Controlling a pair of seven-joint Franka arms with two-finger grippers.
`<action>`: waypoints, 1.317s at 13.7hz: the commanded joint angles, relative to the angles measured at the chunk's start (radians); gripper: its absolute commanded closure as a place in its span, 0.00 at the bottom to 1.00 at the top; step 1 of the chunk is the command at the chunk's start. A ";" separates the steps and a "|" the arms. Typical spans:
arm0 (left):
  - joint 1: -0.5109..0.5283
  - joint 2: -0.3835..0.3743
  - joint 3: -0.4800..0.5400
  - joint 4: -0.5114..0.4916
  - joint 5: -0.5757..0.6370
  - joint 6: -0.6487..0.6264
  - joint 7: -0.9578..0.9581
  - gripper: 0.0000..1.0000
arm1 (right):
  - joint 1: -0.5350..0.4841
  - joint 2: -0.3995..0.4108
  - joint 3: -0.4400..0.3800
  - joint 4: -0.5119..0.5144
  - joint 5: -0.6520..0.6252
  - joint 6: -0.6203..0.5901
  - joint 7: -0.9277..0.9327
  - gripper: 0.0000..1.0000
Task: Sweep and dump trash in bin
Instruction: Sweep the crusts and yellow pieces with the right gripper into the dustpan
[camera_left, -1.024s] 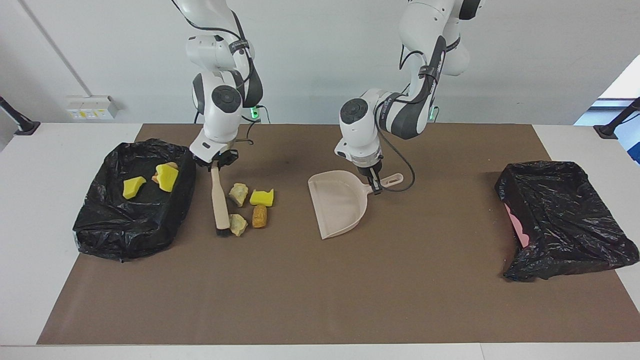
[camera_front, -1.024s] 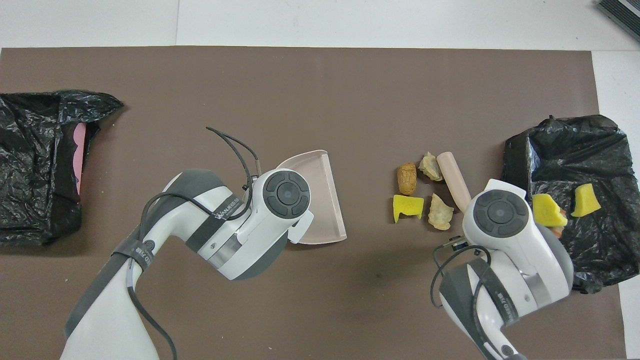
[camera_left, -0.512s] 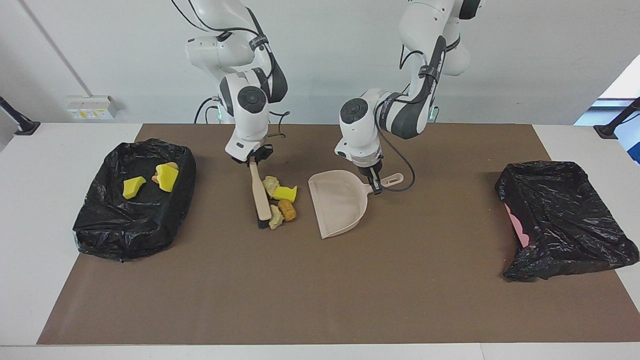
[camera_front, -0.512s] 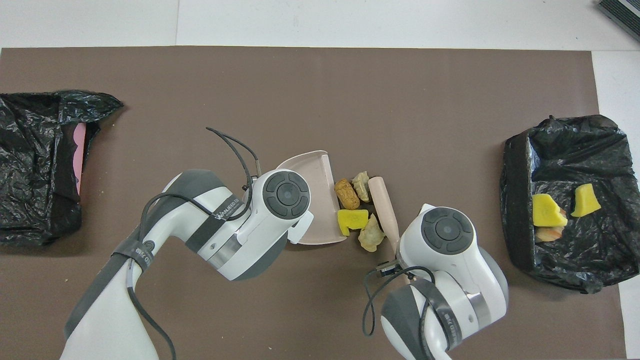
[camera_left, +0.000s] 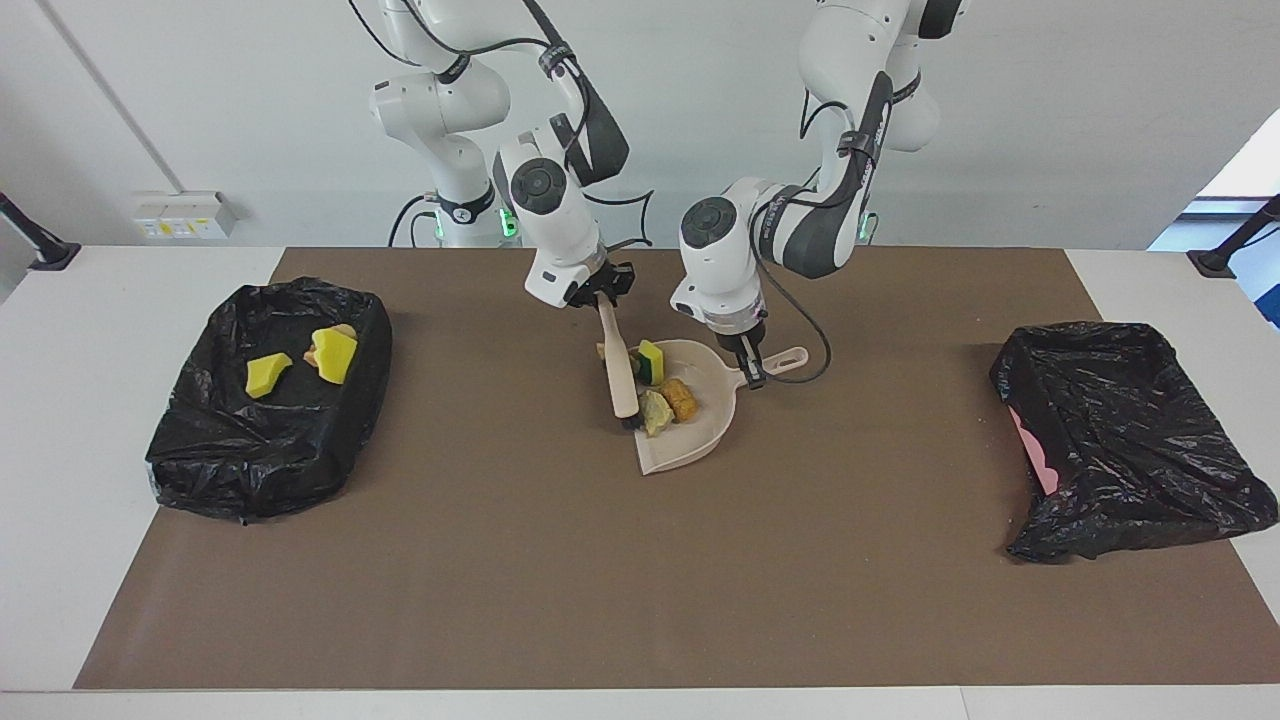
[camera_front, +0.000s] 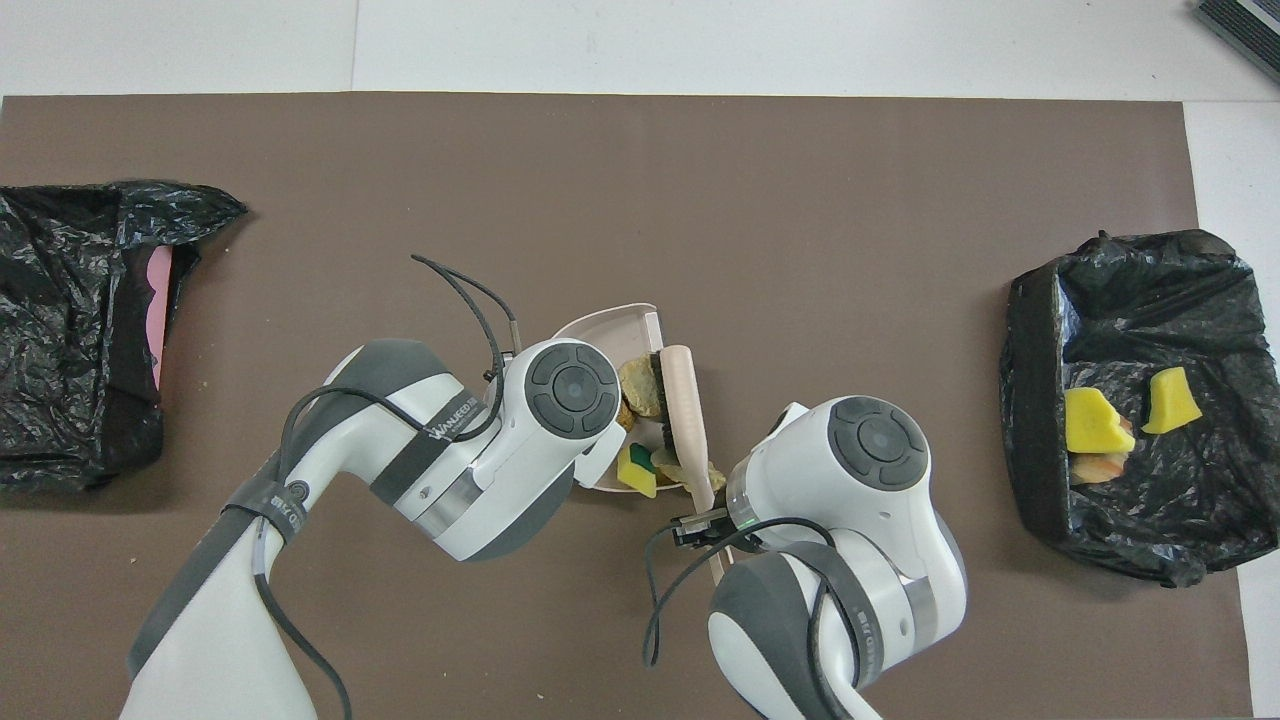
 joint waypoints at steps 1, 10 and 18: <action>-0.010 -0.031 0.007 -0.046 0.013 0.027 -0.014 1.00 | -0.038 0.026 -0.004 0.126 0.019 -0.151 0.006 1.00; -0.006 -0.030 0.007 -0.046 0.013 0.031 -0.014 1.00 | -0.115 -0.048 -0.004 0.150 -0.381 -0.470 0.021 1.00; -0.001 -0.027 0.007 -0.046 0.011 0.045 -0.014 1.00 | 0.027 -0.052 0.002 -0.039 -0.066 -0.133 0.168 1.00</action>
